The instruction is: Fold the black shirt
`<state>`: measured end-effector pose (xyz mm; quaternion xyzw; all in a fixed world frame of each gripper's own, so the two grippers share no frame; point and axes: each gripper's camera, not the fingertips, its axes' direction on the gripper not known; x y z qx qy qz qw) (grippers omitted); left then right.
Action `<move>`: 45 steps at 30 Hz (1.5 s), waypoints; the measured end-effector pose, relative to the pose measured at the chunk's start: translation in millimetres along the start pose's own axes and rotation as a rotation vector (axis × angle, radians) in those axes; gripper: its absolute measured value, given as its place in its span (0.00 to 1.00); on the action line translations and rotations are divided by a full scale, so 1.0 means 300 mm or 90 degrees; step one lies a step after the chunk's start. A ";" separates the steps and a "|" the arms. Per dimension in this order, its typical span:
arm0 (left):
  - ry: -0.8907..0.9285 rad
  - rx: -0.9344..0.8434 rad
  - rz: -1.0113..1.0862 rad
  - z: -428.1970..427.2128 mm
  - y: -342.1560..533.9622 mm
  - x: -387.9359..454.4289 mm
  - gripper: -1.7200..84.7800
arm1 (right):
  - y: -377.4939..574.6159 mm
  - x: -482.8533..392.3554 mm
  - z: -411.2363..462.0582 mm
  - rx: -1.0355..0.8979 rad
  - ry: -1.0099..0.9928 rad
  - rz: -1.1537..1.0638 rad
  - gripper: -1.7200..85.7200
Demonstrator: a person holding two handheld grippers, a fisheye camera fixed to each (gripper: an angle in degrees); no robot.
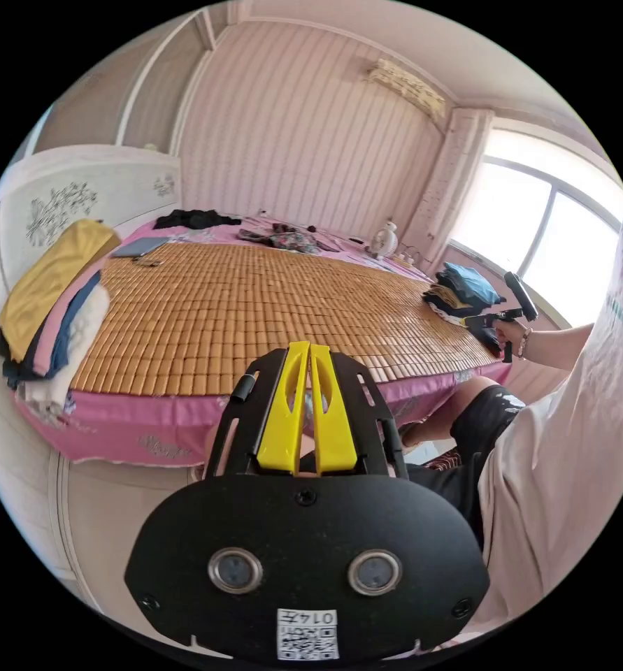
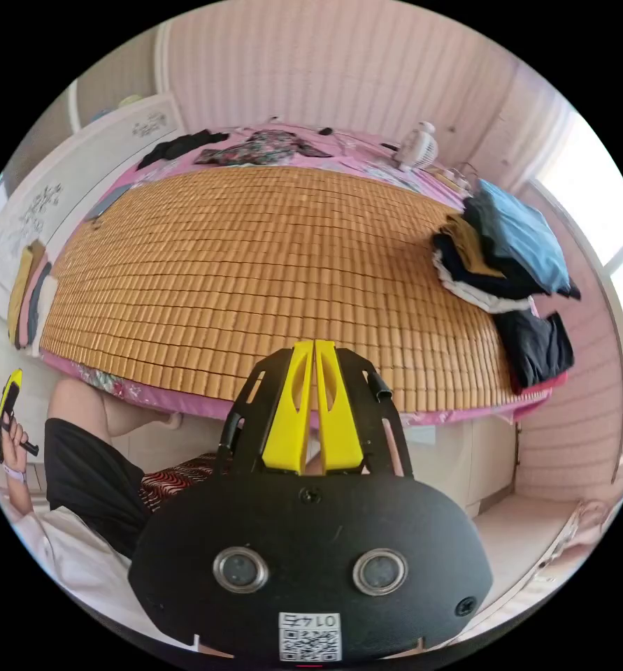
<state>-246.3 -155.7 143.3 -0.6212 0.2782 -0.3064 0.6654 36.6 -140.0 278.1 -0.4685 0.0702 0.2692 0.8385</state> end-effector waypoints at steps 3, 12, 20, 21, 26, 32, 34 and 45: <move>0.059 0.019 0.064 0.140 -0.098 0.190 0.02 | 0.192 0.252 -0.054 0.005 0.073 0.115 0.03; 0.297 -0.079 0.320 0.652 -0.333 0.895 0.06 | 0.598 0.697 -0.035 0.031 0.050 0.281 0.03; 0.339 -0.117 0.589 1.097 -0.397 1.583 0.09 | 0.573 1.053 0.091 0.087 -0.011 0.306 0.07; 0.355 -0.115 0.632 1.168 -0.404 1.684 0.10 | 0.540 1.112 0.101 0.105 -0.013 0.301 0.08; 0.367 -0.158 0.736 1.473 -0.400 2.062 0.12 | 0.431 1.342 0.125 0.192 -0.012 0.343 0.10; 0.397 -0.152 0.783 1.758 -0.354 2.418 0.15 | 0.385 1.532 0.222 0.190 0.002 0.400 0.10; 0.392 -0.155 0.767 1.839 -0.353 2.491 0.15 | 0.391 1.564 0.266 0.172 -0.020 0.383 0.09; 0.415 -0.073 0.730 1.907 -0.406 2.579 0.12 | 0.537 1.641 0.038 0.381 -0.191 0.388 0.03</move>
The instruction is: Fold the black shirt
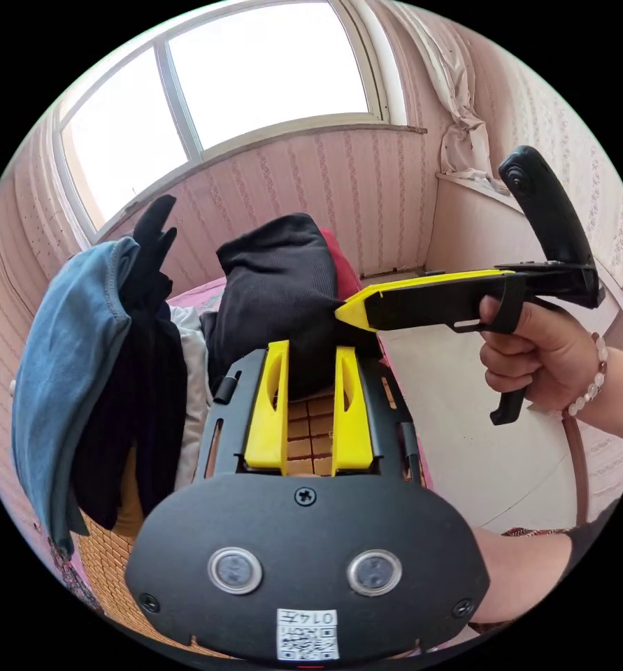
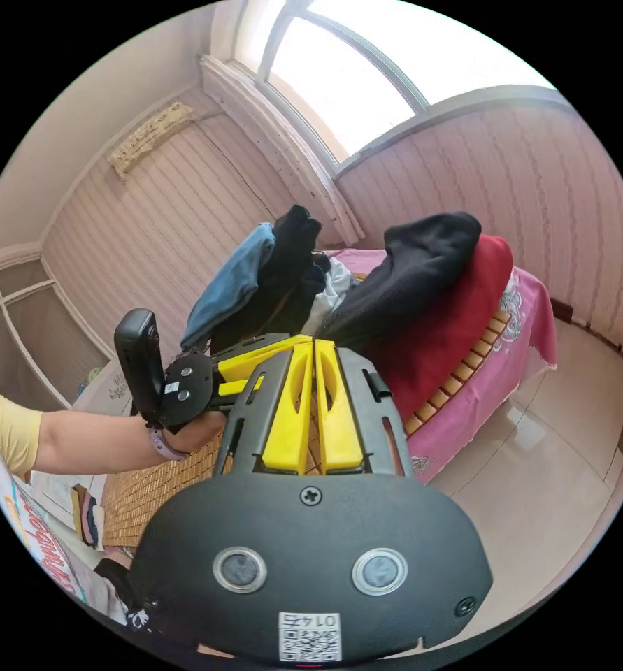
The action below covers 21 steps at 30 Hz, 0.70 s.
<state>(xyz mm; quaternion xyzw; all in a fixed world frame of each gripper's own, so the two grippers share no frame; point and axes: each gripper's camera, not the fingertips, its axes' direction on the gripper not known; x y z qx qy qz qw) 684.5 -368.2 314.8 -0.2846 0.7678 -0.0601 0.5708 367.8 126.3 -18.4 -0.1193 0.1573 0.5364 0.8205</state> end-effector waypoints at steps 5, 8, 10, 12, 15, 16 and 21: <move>0.054 0.083 -0.064 -0.340 0.086 -0.021 0.09 | -0.001 -0.202 -0.158 0.050 -0.111 -0.068 0.02; 0.042 0.086 -0.145 -0.605 0.260 -0.051 0.07 | 0.036 -0.348 -0.146 0.026 -0.256 -0.079 0.02; 0.025 0.074 -0.230 -0.769 0.395 -0.087 0.06 | 0.072 -0.502 -0.080 -0.017 -0.354 -0.091 0.02; -0.027 0.055 -0.333 -1.008 0.566 -0.116 0.05 | 0.093 -0.651 -0.044 -0.057 -0.411 -0.116 0.02; -0.134 0.090 -0.403 -1.347 0.732 -0.095 0.04 | 0.119 -0.907 -0.047 -0.061 -0.495 -0.187 0.02; -0.163 0.100 -0.403 -1.412 0.759 -0.083 0.04 | 0.126 -0.995 -0.047 -0.064 -0.529 -0.207 0.02; -0.315 0.064 -0.517 -1.800 1.020 -0.016 0.02 | 0.227 -1.253 0.033 -0.109 -0.421 -0.259 0.02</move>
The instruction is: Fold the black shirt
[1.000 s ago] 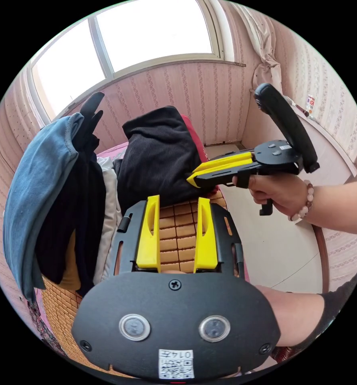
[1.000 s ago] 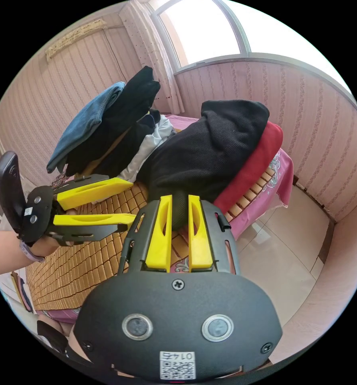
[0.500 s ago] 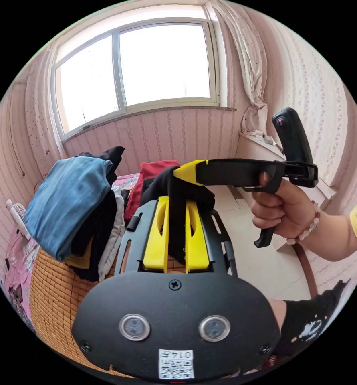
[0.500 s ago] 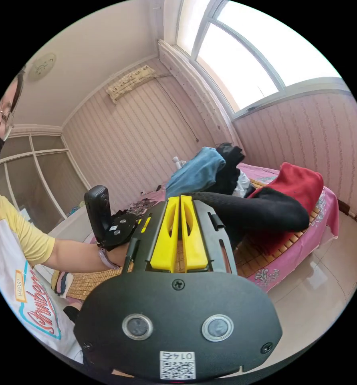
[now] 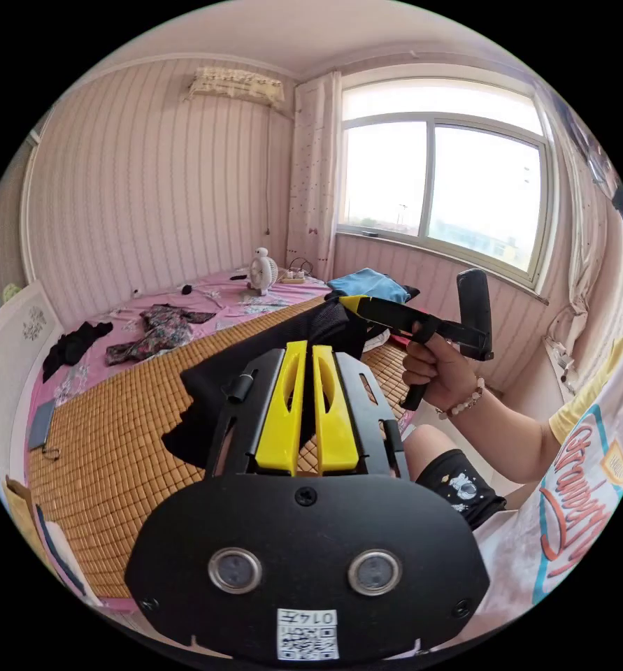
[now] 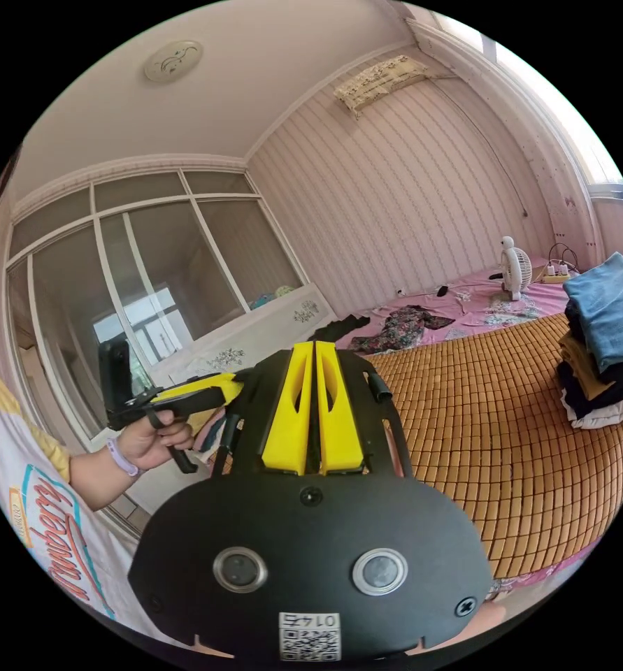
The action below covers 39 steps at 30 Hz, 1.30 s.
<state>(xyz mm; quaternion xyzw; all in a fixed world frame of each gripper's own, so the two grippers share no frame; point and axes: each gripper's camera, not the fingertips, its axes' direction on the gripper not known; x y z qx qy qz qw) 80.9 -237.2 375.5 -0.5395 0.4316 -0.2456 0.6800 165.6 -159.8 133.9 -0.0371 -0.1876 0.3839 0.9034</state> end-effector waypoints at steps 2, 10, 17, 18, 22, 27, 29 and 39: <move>-0.037 -0.028 -0.038 -0.053 0.091 -0.086 0.02 | 0.041 -0.022 0.103 -0.055 0.077 -0.005 0.02; -0.088 -0.183 -0.343 -0.112 0.586 -0.442 0.05 | 0.200 -0.032 0.389 -0.310 0.077 -0.006 0.03; -0.013 -0.167 -0.410 -0.034 0.659 -0.614 0.11 | 0.193 -0.134 0.685 -0.438 0.002 -0.131 0.08; -0.031 -0.164 -0.408 -0.012 0.652 -0.640 0.11 | 0.198 -0.146 0.752 -0.467 -0.006 -0.160 0.09; -0.083 -0.162 -0.403 0.059 0.622 -0.750 0.12 | 0.229 -0.143 0.989 -0.614 -0.011 -0.224 0.12; -0.154 -0.229 -0.405 0.179 0.591 -0.948 0.13 | 0.205 -0.121 1.144 -0.617 0.052 -0.275 0.11; -0.178 -0.266 -0.422 0.217 0.601 -1.010 0.12 | 0.223 -0.090 1.208 -0.666 0.053 -0.268 0.11; -0.029 -0.262 -0.431 0.149 0.544 -1.237 0.04 | -0.109 0.150 1.189 -0.604 -0.090 -0.128 0.04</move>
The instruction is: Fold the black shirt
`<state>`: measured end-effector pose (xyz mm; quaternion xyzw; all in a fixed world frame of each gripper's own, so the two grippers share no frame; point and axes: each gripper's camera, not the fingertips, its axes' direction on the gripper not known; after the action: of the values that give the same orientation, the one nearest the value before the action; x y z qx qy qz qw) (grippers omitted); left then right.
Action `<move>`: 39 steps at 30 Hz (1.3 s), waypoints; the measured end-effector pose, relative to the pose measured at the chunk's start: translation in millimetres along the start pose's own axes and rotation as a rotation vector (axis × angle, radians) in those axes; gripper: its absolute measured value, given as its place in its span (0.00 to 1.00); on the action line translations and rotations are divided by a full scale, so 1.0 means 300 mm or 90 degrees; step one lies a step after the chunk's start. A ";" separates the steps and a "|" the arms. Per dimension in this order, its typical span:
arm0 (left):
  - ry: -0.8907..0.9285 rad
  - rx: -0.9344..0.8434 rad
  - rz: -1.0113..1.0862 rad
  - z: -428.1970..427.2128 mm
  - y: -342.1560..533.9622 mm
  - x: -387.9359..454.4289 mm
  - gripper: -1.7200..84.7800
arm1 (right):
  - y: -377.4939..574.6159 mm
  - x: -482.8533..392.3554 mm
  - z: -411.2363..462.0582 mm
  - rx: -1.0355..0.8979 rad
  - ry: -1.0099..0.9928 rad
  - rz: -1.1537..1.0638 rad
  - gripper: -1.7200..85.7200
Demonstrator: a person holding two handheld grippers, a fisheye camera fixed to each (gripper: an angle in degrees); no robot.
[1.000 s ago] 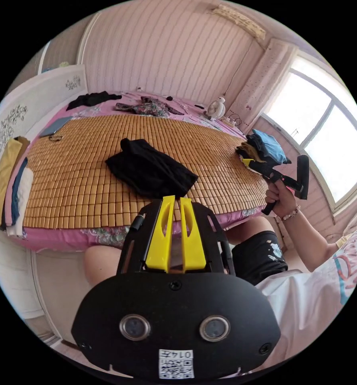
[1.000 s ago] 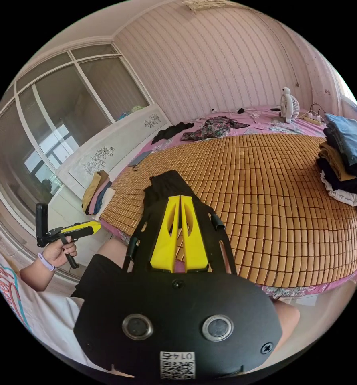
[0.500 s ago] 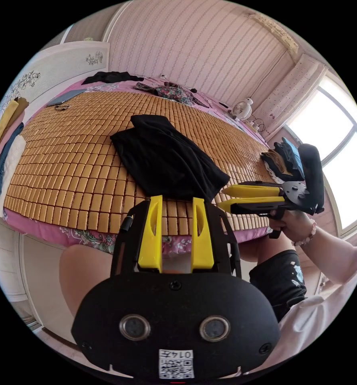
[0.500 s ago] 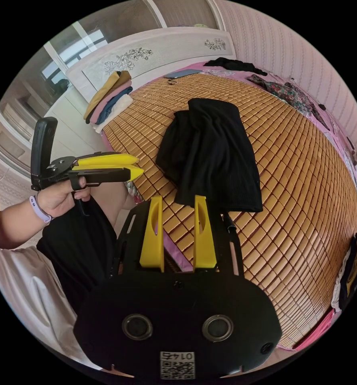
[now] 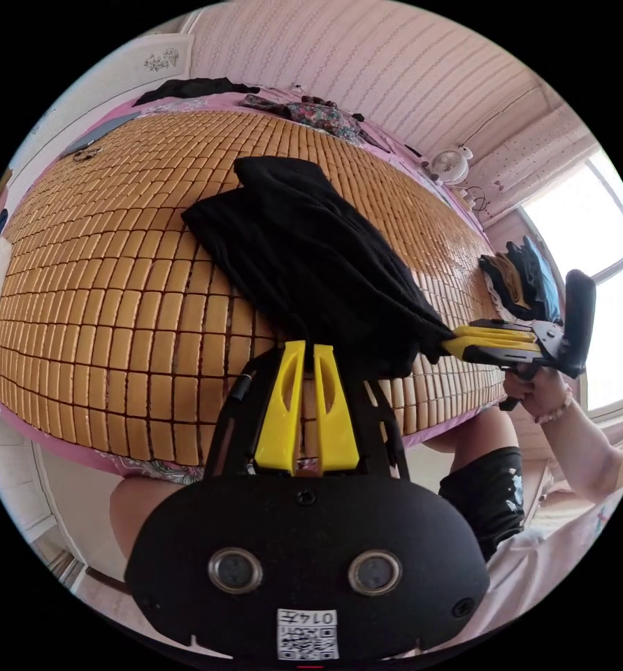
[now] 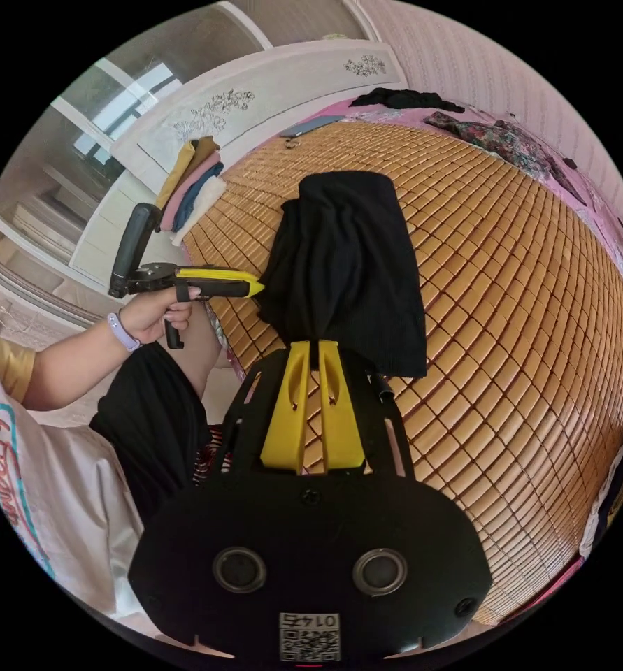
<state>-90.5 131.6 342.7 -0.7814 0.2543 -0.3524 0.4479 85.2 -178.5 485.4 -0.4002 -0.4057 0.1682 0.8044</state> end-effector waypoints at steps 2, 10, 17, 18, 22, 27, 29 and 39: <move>0.058 0.048 0.039 -0.115 -0.046 0.004 0.03 | 0.021 0.098 -0.160 0.121 -0.099 0.059 0.04; 0.110 0.371 -0.053 -0.507 -0.272 -0.214 0.02 | 0.259 0.514 -0.316 0.397 -0.269 0.490 0.03; 0.087 0.082 -0.063 -0.332 -0.070 -0.233 0.05 | 0.353 0.510 -0.167 0.256 -0.097 0.582 0.03; 0.131 0.032 -0.086 -0.281 0.015 -0.212 0.07 | 0.351 0.495 -0.160 0.249 -0.075 0.582 0.03; 0.164 -0.020 -0.170 -0.193 0.211 -0.144 0.11 | 0.296 0.426 -0.157 0.241 -0.018 0.539 0.04; 0.103 -0.036 -0.275 -0.129 0.262 -0.148 0.12 | 0.227 0.356 -0.175 0.223 0.079 0.483 0.05; 0.092 -0.034 -0.256 -0.124 0.248 -0.129 0.12 | 0.207 0.325 -0.185 0.219 0.121 0.442 0.07; 0.086 -0.083 -0.220 -0.121 0.271 -0.062 0.04 | 0.096 0.212 -0.067 0.062 0.296 0.268 0.14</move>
<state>-137.0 87.9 277.7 -0.8153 0.1682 -0.4587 0.3109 141.7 -132.9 488.8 -0.4642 -0.1105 0.2539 0.8414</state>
